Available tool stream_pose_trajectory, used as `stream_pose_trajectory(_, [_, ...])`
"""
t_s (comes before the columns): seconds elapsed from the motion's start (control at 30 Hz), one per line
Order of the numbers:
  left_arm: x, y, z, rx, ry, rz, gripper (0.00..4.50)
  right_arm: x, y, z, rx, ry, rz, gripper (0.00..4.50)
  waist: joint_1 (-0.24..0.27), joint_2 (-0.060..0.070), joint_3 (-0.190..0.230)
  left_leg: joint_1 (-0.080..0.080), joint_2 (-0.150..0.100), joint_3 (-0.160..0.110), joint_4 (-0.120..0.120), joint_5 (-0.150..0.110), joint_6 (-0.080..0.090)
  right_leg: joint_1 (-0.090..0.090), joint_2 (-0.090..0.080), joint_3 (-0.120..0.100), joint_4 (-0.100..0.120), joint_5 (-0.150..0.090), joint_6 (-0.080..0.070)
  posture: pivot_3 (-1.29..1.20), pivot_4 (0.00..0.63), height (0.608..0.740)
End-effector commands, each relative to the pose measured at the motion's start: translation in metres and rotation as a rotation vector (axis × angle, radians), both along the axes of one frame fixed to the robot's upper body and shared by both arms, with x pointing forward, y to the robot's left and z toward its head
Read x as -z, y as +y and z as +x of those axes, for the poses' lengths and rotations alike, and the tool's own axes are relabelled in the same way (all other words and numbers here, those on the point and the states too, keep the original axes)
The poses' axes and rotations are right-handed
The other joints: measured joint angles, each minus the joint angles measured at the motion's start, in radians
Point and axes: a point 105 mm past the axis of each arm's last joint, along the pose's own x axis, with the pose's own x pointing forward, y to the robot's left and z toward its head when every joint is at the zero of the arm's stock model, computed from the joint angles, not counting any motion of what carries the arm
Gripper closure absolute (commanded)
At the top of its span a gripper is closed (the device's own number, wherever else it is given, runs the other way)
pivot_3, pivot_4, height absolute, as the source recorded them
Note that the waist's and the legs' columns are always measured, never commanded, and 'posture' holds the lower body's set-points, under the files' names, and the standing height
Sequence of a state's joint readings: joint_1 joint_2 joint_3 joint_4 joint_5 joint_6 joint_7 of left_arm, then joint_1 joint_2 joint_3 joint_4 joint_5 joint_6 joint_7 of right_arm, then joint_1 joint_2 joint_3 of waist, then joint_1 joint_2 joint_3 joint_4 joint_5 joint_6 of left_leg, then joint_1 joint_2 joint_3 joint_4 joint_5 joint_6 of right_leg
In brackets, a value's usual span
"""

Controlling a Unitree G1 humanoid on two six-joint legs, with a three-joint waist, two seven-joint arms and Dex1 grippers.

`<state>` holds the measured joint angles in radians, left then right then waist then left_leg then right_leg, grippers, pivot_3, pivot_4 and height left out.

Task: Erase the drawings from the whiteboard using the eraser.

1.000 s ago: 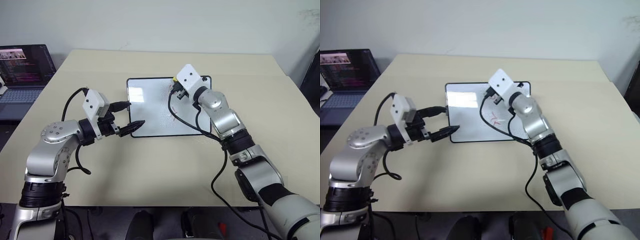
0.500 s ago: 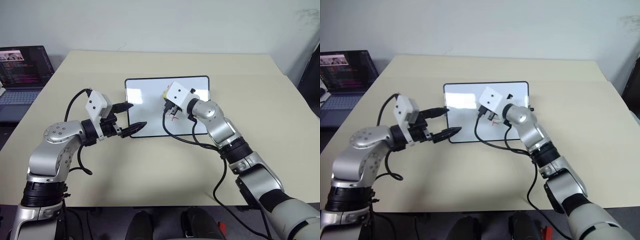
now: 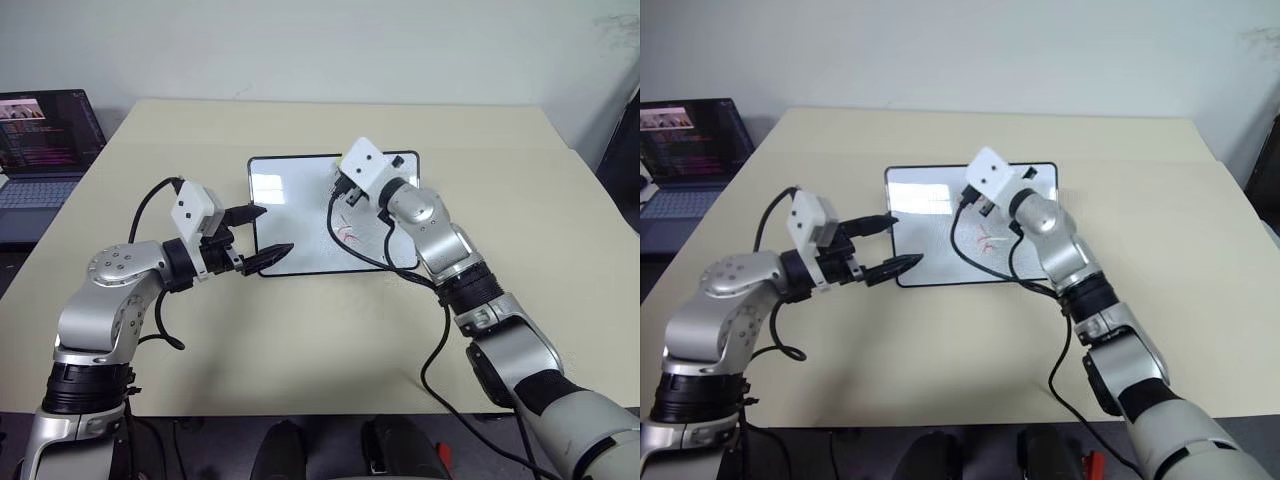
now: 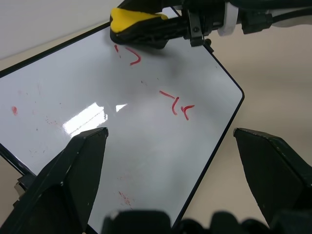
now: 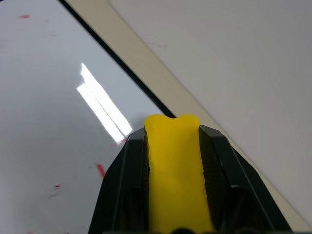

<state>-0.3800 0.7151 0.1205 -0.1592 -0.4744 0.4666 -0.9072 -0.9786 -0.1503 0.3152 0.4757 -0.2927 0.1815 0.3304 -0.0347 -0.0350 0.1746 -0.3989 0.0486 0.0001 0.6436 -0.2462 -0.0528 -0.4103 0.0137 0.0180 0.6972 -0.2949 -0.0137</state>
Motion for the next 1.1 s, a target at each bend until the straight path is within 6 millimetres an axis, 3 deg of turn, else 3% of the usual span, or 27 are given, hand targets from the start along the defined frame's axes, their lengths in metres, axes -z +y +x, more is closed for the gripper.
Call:
stream_pose_trajectory(0.03, [-0.013,-0.003,-0.003,0.018,-0.061,0.002,0.00,0.019,0.007,-0.006,-0.045,0.057,-0.067,3.40,0.000,0.000,0.000,0.000,0.000,0.000,0.000,0.000,0.000,0.000,0.000,0.000,0.000,0.000,0.000,0.00,0.150,0.740])
stream_pose_trajectory(0.1, [-0.013,-0.003,-0.003,0.018,-0.061,0.002,0.00,0.031,0.008,-0.010,-0.072,0.114,-0.107,3.40,0.001,0.000,0.000,0.001,0.000,0.000,0.001,0.000,0.000,0.001,0.000,0.000,0.000,0.000,0.000,0.00,0.150,0.740])
stream_pose_trajectory(0.2, [-0.013,-0.003,-0.003,0.021,-0.060,0.002,0.00,0.033,0.006,-0.012,-0.079,0.133,-0.105,3.40,0.001,0.000,0.000,0.001,0.000,0.000,0.001,0.000,0.000,0.001,0.000,0.000,0.001,0.000,0.000,0.00,0.150,0.740])
stream_pose_trajectory(0.33, [-0.012,-0.004,-0.002,0.023,-0.056,0.000,0.00,-0.014,-0.005,-0.004,-0.009,0.003,0.070,3.40,0.002,0.000,0.000,0.001,0.000,-0.001,0.001,0.000,0.000,0.001,0.000,-0.001,0.001,0.000,0.000,0.00,0.150,0.740])
stream_pose_trajectory(0.47, [-0.012,-0.005,-0.002,0.025,-0.057,-0.001,0.00,-0.032,-0.017,0.003,0.045,-0.050,0.111,3.40,0.002,0.000,0.000,0.000,0.000,-0.001,0.001,0.000,0.000,0.001,0.000,-0.001,0.000,0.000,0.000,0.00,0.150,0.740])
stream_pose_trajectory(0.67, [-0.012,-0.006,-0.002,0.027,-0.057,-0.004,0.00,0.004,-0.012,0.000,0.002,0.072,0.019,3.40,-0.001,0.000,0.000,-0.001,0.000,0.000,0.000,0.000,0.000,0.000,0.000,0.000,-0.001,0.000,0.000,0.00,0.150,0.740])
stream_pose_trajectory(0.93, [-0.012,-0.006,-0.002,0.026,-0.059,-0.005,0.00,0.024,0.009,-0.014,-0.089,0.144,-0.043,3.40,-0.001,0.000,0.000,0.002,0.000,0.000,0.001,0.000,0.000,0.001,0.001,0.000,0.001,0.000,0.000,0.00,0.150,0.740])
stream_pose_trajectory(0.97, [-0.012,-0.006,-0.002,0.026,-0.058,-0.005,0.00,0.022,0.007,-0.013,-0.079,0.129,-0.039,3.40,-0.001,0.000,0.000,0.002,0.000,0.000,0.001,0.000,0.000,0.001,0.001,-0.001,0.001,0.000,0.000,0.00,0.150,0.740])
stream_pose_trajectory(1.1, [-0.011,-0.006,-0.002,0.026,-0.056,-0.004,0.00,-0.017,-0.011,0.001,0.037,-0.043,0.052,3.40,0.001,0.000,0.000,0.001,0.000,0.000,0.001,0.000,0.000,0.001,0.000,0.000,0.001,0.000,0.000,0.00,0.150,0.740])
